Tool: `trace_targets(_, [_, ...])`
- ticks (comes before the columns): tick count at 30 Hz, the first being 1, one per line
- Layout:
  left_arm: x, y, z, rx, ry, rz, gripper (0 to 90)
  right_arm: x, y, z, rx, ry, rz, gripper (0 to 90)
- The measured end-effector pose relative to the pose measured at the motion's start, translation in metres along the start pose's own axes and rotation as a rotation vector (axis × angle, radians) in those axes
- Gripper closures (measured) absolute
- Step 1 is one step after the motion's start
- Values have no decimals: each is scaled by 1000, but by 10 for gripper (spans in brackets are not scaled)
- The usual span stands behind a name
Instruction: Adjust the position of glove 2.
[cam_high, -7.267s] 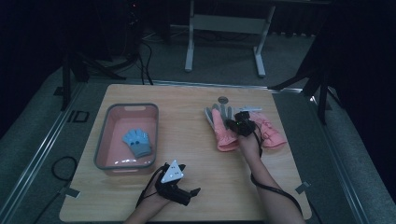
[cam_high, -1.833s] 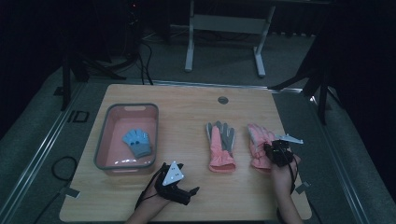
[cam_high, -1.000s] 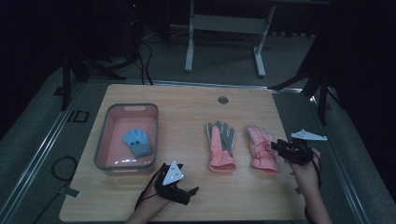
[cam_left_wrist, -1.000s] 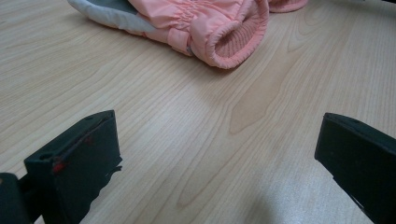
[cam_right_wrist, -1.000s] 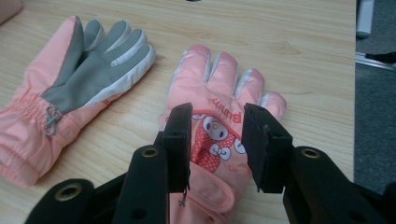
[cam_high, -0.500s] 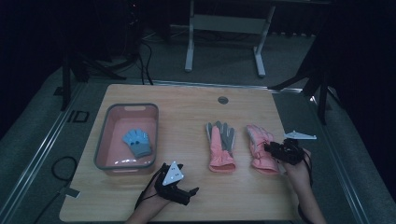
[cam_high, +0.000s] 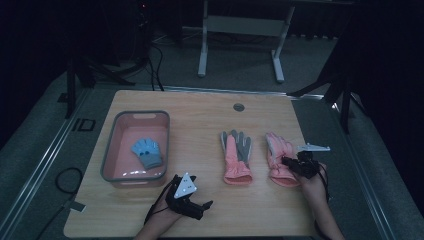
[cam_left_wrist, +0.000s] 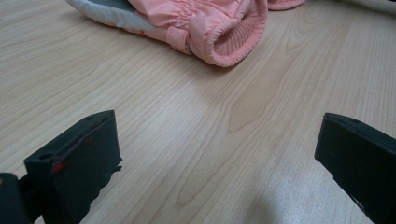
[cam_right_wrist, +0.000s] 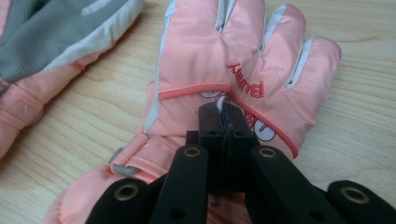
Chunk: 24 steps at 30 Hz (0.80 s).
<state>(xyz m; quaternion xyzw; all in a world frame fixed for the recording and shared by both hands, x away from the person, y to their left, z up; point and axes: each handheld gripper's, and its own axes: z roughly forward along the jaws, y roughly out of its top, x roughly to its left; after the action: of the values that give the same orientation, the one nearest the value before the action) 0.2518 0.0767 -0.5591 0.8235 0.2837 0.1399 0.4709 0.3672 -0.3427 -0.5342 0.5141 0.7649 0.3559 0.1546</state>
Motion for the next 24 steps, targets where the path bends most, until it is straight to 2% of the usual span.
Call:
trace_targets(2, [0,0,0,0,1,-2,3,1,1,-4,-19,0,33,894])
trace_targets(4, [0,0,0,-1,0,-4,3,5,4,-10,-34,-18,43,895])
trace_targets(7, [0,0,0,-1,1,-5,3,13,11,-20,-54,-47,49,895])
trace_targets(10, [0,0,0,-2,1,-6,3,24,22,-30,-70,-103,44,895])
trace_targets(12, [0,0,0,-2,2,-5,3,31,29,-38,-88,-123,48,895])
trace_targets(19, [0,0,0,-3,3,-2,3,61,53,-62,-161,-140,57,895])
trace_targets(24, [0,0,0,1,11,7,3,85,64,-66,-185,-119,58,895])
